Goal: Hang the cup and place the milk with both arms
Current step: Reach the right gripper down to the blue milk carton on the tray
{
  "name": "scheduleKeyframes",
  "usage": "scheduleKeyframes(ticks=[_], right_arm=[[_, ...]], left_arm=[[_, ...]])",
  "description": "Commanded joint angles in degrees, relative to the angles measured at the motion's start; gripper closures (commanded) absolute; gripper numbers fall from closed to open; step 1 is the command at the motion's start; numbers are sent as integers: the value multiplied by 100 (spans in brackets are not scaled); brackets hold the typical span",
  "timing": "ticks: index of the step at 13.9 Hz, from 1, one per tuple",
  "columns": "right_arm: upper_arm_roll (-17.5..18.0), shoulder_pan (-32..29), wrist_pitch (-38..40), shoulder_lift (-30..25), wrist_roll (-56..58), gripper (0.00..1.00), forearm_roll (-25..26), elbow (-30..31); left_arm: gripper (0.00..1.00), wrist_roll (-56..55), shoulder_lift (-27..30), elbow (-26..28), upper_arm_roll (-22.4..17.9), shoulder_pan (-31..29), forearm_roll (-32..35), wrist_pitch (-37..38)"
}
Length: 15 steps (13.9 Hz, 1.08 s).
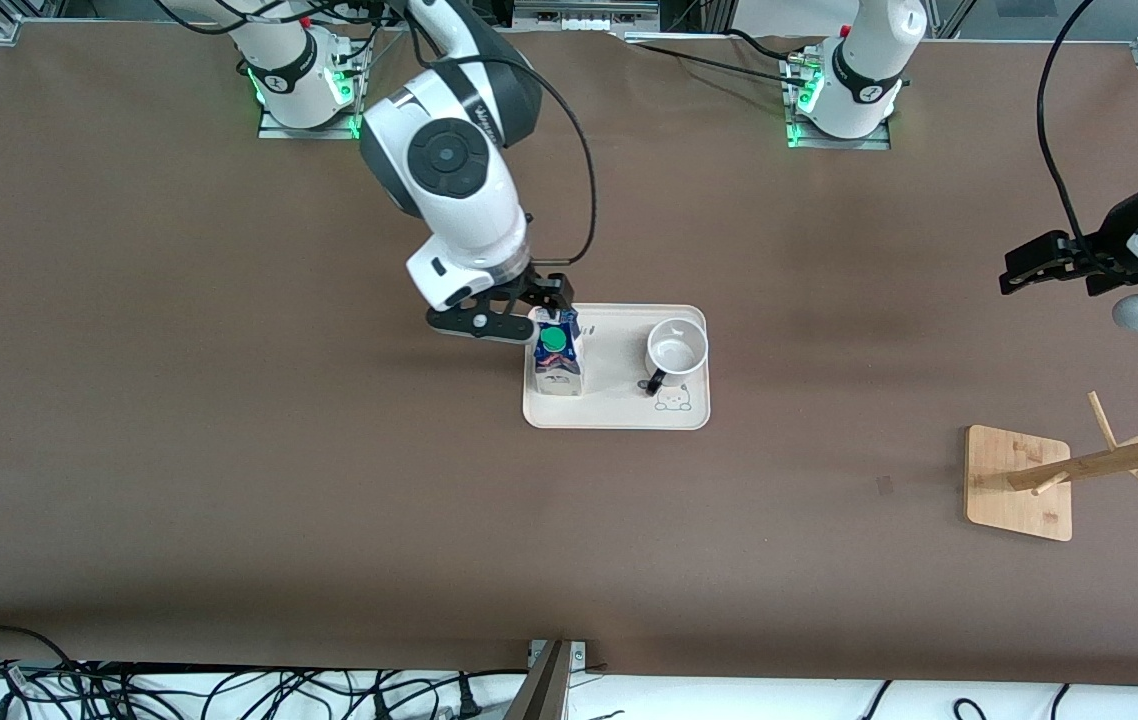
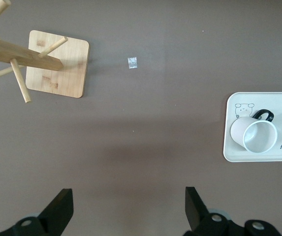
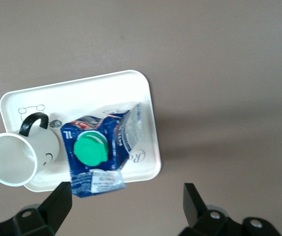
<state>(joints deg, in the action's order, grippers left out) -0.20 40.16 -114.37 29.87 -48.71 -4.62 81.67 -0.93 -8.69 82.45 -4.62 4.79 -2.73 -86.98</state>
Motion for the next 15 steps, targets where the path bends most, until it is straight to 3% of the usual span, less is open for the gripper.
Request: scheduleKeyframes(ticks=[1,9,10,13,15], right_arm=[[-59,158,-155,238,-200,0,-56,-196],[-68,335,-569,590,-271,1,102,-196],[-68,335,-595,616,-262,7,154,-187],[-68,335,-612,669,-218,42,251,-187],[-94,326,-612,652,-157,52,251,-196]], left_arm=[[0,75,-28,-71,-13,-22,-105,32],[0,110,-142,-54,-13,-30,-114,32],[0,119,-142,-28,-22,-30,-166,40],[0,119,-335,-18,-13,4,-281,32],[0,111,-475,-27,-13,49,-281,23]])
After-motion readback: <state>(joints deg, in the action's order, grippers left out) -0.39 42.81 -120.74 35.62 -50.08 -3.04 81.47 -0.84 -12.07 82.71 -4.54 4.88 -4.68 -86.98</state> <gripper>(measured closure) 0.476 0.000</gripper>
